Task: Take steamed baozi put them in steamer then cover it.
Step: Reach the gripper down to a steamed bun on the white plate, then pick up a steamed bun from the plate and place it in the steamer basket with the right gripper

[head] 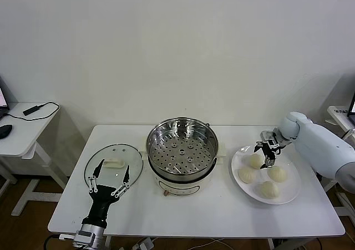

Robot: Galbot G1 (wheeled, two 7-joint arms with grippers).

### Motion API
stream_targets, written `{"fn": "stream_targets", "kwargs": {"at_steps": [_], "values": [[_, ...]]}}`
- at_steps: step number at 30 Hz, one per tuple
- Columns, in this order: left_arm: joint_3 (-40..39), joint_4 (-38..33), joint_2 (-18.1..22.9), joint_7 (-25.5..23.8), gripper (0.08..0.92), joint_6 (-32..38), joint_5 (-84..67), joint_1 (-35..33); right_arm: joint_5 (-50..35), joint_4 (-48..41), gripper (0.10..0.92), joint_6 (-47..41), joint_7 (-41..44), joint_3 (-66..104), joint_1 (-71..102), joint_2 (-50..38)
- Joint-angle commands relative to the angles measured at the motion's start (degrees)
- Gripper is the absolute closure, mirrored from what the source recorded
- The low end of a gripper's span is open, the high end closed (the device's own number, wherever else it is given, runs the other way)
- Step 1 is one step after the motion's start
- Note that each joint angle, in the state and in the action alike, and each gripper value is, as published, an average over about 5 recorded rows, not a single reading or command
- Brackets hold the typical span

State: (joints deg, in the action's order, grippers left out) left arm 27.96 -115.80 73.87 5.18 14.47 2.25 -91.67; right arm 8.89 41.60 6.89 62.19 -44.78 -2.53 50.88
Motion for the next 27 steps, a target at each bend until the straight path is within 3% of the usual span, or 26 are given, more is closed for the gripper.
{"fn": "stream_targets", "kwargs": {"at_steps": [1, 16, 27], "values": [[0.1, 0.1, 0.0, 0.0, 0.177, 0.0, 0.0, 0.0, 0.9, -0.9, 0.216, 0.1, -0.9, -0.2, 0.1, 0.9], [0.1, 0.2, -0.1, 0.1, 0.177, 0.3, 0.0, 0.1, 0.7, 0.9, 0.34, 0.2, -0.5, -0.1, 0.1, -0.6], [-0.2, -0.5, -0.5, 0.3, 0.177, 0.1, -0.2, 0.5, -6.6, 14.1, 0.355, 4.1, 3.1, -8.0, -13.3, -6.2]]}}
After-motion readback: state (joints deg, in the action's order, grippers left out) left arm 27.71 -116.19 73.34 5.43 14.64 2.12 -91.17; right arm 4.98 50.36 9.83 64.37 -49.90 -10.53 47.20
